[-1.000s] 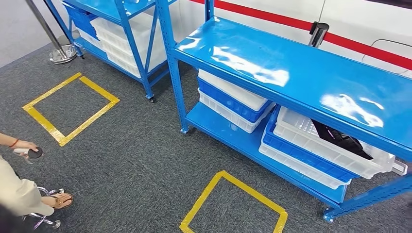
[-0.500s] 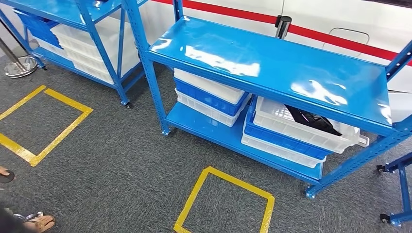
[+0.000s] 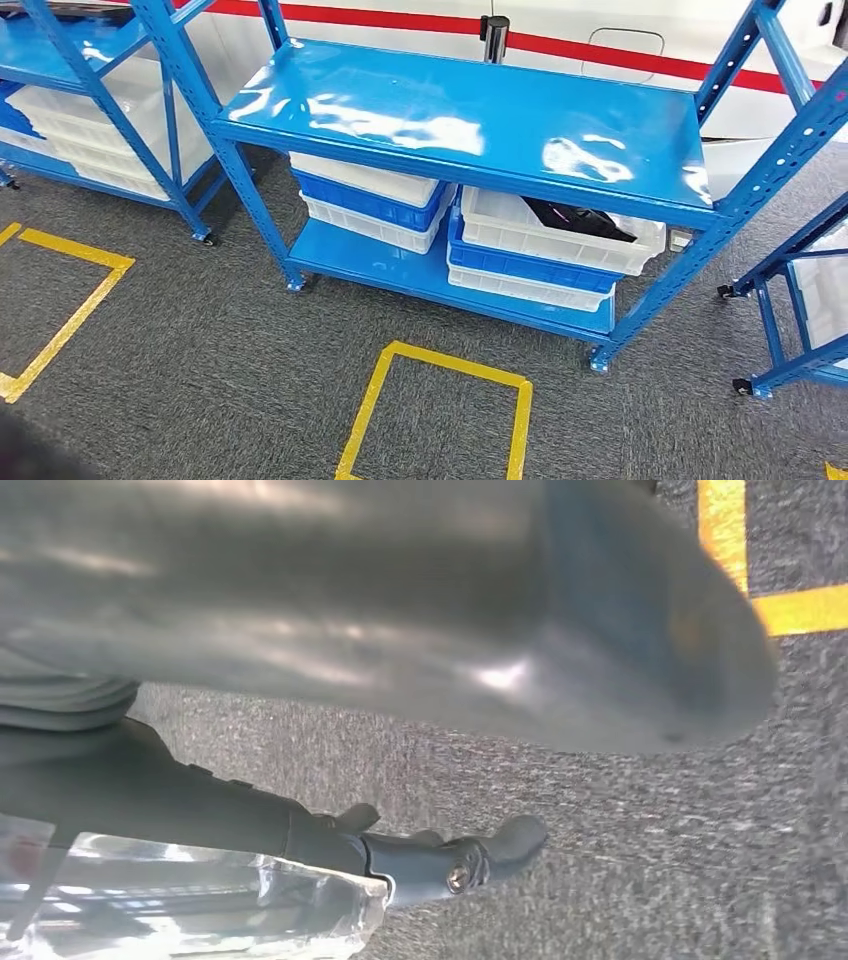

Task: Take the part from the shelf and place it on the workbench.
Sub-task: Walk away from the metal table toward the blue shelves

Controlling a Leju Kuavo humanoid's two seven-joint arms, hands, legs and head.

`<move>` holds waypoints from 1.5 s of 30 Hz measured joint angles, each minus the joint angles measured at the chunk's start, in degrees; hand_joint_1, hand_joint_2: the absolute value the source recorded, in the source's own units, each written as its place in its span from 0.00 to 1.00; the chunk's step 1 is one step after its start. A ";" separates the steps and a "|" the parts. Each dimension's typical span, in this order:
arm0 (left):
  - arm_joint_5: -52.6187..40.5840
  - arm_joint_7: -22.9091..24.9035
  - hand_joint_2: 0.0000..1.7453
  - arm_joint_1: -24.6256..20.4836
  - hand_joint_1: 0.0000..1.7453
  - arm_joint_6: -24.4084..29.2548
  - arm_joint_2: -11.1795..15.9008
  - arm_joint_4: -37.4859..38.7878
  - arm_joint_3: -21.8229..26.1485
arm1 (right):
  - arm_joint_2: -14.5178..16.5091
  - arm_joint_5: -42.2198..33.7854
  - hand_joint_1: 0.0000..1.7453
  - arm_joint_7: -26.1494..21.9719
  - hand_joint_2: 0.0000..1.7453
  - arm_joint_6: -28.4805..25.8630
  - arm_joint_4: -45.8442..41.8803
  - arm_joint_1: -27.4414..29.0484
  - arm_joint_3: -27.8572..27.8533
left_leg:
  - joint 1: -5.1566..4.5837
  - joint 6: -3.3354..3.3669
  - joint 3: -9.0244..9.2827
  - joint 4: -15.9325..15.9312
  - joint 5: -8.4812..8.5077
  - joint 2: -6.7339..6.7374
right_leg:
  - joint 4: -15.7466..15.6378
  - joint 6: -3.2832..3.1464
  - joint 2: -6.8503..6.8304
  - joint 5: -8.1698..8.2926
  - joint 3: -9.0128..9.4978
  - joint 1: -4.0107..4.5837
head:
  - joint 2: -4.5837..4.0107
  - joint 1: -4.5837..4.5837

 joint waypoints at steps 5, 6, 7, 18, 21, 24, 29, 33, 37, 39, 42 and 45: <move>-0.05 -0.09 0.00 0.05 0.00 0.00 0.03 0.00 0.01 | 0.33 0.01 0.00 -0.22 0.00 -0.22 0.00 -0.23 -0.02 | -0.05 1.34 5.99 -14.79 8.65 -3.59 | 0.07 0.22 3.31 0.06 0.14 0.26 | 0.00 -0.02; -0.09 -0.10 0.00 0.05 0.00 0.01 0.04 0.00 0.01 | 0.41 -0.09 0.00 -0.33 0.00 -0.34 0.00 -0.30 -0.06 | -0.18 1.54 6.43 -16.00 8.82 -4.04 | 0.07 0.47 3.79 0.14 -0.08 0.28 | 0.00 -0.03; -0.14 -0.11 0.00 0.02 0.00 0.02 0.05 0.00 0.00 | 0.44 -0.18 0.00 -0.44 0.00 -0.54 0.00 -0.31 -0.14 | -0.38 1.72 6.51 -16.24 8.74 -3.71 | 0.00 0.79 4.21 0.26 -0.27 0.31 | 0.00 -0.04; -1.15 -0.41 0.00 -0.05 0.00 0.25 -0.13 0.05 0.01 | 0.49 0.08 0.00 -0.29 0.00 -3.54 0.00 -0.34 -0.39 | -0.62 3.28 6.60 -17.62 10.01 0.47 | 8.71 2.83 -1.17 -3.44 -4.02 -0.08 | 0.00 0.29; -1.33 -0.41 0.00 -0.13 0.00 0.24 -0.15 0.13 0.00 | 0.54 0.27 0.00 -0.21 0.00 -3.76 0.00 -0.50 -0.41 | -1.00 2.37 6.50 -16.86 9.48 0.71 | 0.29 2.63 -1.50 -1.12 0.42 -0.20 | 0.00 0.22; -1.67 -0.42 0.00 -0.20 0.00 0.24 -0.10 0.13 0.00 | 0.72 0.34 0.00 -0.01 0.00 -4.16 0.00 -0.39 -0.48 | -1.04 3.23 6.45 -16.67 9.28 0.66 | -0.10 1.86 -1.40 -0.96 0.74 -0.19 | 0.00 0.13; -2.26 -0.39 0.00 -0.23 0.00 0.26 -0.10 0.20 0.00 | 0.86 0.34 0.00 0.27 0.00 -4.47 0.00 -0.37 -0.96 | -0.74 3.86 6.38 -16.92 9.80 0.62 | -0.08 1.39 -1.39 -0.70 0.78 0.25 | 0.00 0.13; -2.35 -0.31 0.00 -0.31 0.00 0.33 -0.10 0.20 -0.01 | 0.92 0.90 0.00 0.74 0.00 -4.62 0.00 -0.38 -1.20 | -0.63 3.59 6.43 -17.08 9.92 0.63 | -0.06 1.35 -1.39 -0.73 0.78 0.45 | 0.00 0.13; -2.49 -0.09 0.00 -0.36 0.00 0.33 -0.10 0.20 -0.02 | 0.89 2.14 0.00 1.14 0.00 -4.85 0.00 -0.39 -1.19 | -0.42 1.80 6.43 -17.16 9.94 0.63 | 0.00 1.19 -1.40 -0.80 0.72 0.68 | 0.00 0.16; -2.56 -0.04 0.25 -0.37 0.00 0.34 -0.10 0.20 -0.02 | 0.89 2.42 0.00 1.24 0.00 -4.93 0.00 -0.39 -1.16 | -0.42 1.46 6.42 -17.16 9.95 0.63 | 0.02 1.19 -1.41 -0.79 0.66 0.72 | 0.00 0.17; -2.81 -0.08 1.00 -0.38 0.00 0.36 -0.10 0.20 -0.02 | 0.90 2.84 0.00 1.34 0.00 -5.15 0.00 -0.39 -1.14 | -0.61 1.45 6.40 -17.15 9.95 0.63 | 0.02 1.20 -1.41 -0.78 0.64 0.63 | 0.00 0.17; -2.90 -0.62 1.00 -0.38 0.00 0.33 -0.09 0.20 -0.02 | 0.90 3.22 0.00 1.25 0.00 -5.30 0.00 -0.38 -1.09 | -0.80 1.45 6.39 -17.13 9.95 0.63 | 0.01 1.22 -1.41 -0.77 0.64 0.49 | 0.00 0.18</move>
